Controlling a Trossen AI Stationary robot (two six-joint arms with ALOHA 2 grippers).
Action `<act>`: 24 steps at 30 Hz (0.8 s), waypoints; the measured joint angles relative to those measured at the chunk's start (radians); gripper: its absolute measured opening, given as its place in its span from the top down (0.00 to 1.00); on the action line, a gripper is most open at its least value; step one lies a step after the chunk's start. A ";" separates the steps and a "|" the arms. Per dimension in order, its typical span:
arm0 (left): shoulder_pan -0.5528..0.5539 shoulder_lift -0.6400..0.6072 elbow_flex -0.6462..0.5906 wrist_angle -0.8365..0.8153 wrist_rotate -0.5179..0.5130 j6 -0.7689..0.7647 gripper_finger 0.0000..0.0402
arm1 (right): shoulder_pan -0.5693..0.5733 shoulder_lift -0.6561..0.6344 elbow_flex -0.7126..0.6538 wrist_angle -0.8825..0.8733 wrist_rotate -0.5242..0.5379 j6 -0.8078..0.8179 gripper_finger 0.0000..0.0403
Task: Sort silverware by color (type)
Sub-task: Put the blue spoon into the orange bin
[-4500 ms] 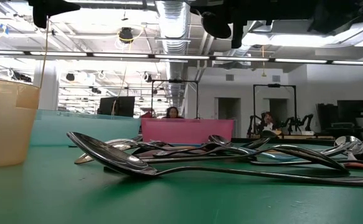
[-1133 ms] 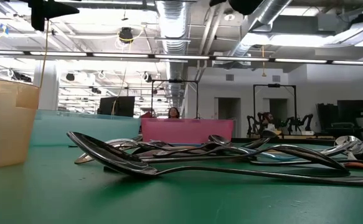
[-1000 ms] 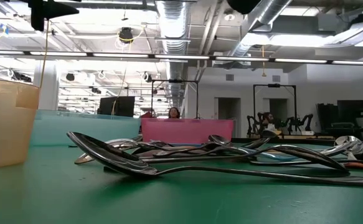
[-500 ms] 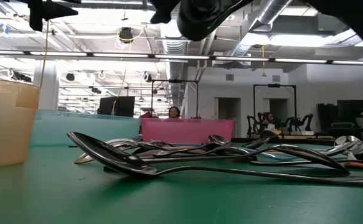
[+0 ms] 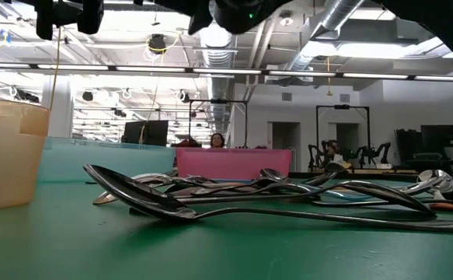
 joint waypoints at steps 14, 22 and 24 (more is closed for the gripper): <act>0.000 0.000 0.000 -0.005 0.000 -0.007 0.61 | 0.042 0.005 0.127 -0.232 0.081 0.035 0.97; 0.000 0.000 0.000 -0.005 -0.009 -0.008 0.61 | 0.019 0.006 0.127 -0.372 0.210 0.270 0.97; 0.000 0.000 0.000 -0.005 -0.012 -0.008 0.61 | 0.020 0.006 0.127 -0.413 0.238 0.312 0.97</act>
